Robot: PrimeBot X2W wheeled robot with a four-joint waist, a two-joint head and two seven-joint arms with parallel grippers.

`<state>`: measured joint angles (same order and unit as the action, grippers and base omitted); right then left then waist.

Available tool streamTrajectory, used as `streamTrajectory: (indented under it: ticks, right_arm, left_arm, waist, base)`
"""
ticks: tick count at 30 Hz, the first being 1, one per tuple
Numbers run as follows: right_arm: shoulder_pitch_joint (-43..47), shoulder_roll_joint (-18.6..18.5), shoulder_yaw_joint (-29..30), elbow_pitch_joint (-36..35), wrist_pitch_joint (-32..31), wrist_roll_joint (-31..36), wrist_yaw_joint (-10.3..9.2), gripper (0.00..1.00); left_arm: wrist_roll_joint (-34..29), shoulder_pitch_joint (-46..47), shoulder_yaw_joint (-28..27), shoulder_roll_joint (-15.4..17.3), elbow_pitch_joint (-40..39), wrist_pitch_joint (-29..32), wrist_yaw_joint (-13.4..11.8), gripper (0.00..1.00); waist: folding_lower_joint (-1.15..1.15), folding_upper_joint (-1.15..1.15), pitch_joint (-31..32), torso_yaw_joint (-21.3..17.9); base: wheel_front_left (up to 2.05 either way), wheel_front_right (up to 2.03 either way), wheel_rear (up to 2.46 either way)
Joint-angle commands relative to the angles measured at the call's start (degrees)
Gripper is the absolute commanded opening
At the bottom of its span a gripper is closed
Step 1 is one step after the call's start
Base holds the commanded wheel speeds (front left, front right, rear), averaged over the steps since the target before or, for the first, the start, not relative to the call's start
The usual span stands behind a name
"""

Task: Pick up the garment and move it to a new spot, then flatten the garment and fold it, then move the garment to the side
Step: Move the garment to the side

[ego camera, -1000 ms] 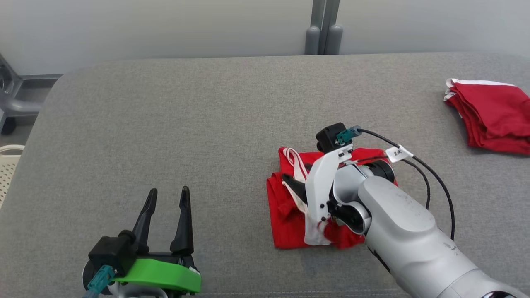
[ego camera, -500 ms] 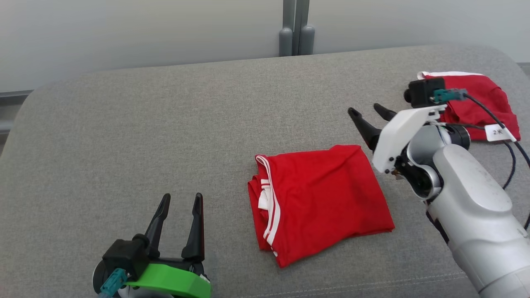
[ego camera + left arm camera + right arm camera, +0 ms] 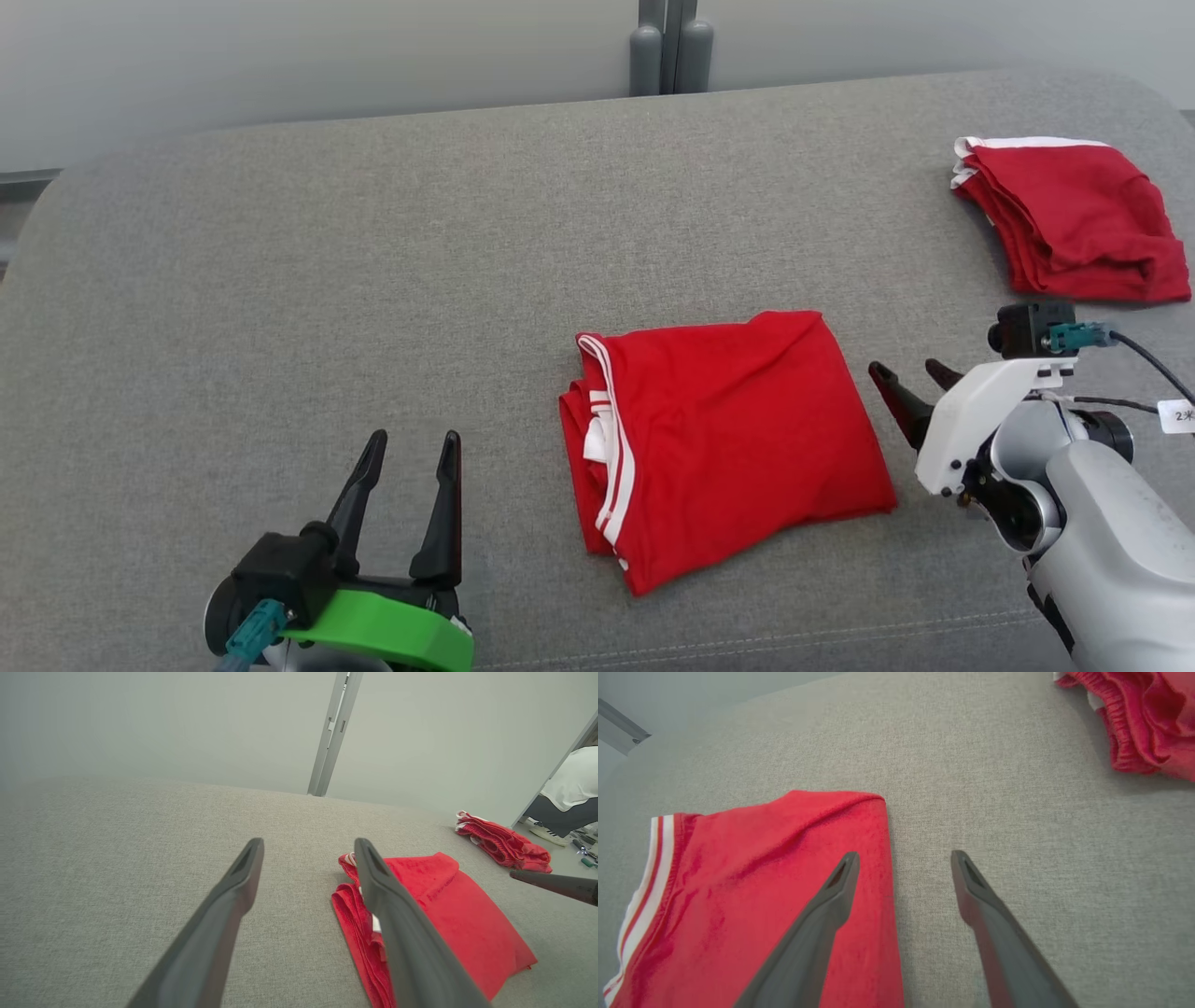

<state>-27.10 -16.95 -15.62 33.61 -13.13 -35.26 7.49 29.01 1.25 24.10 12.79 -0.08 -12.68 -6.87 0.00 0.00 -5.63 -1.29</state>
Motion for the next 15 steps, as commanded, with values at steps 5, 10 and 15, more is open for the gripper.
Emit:
streamTrajectory:
  ticks: [5,10,15]
  right_arm:
    - [1.34,-0.75,-0.93,0.89,-2.47,-2.26,0.0,1.0]
    - [0.31,-1.5,-2.01,1.31,-4.9,-6.23,0.0,1.0]
    - [-0.51,-2.81,-2.71,2.64,-6.43,-8.46,0.0,1.0]
  left_arm:
    - [-0.59,1.1,-0.18,0.88,-0.77,0.43,-0.54,1.0]
    - [-0.71,1.57,-0.04,1.13,-1.07,0.7,-0.71,1.0]
    - [-0.71,1.74,0.15,1.24,-1.15,0.79,-0.67,1.0]
  waist:
    - [0.0,0.0,-1.07,1.61]
    - [0.0,0.0,-1.91,3.62]
    - [0.0,0.0,-2.59,5.33]
  base:
    - [0.0,0.0,0.0]
    - [0.0,0.0,0.0]
    - [0.0,0.0,0.0]
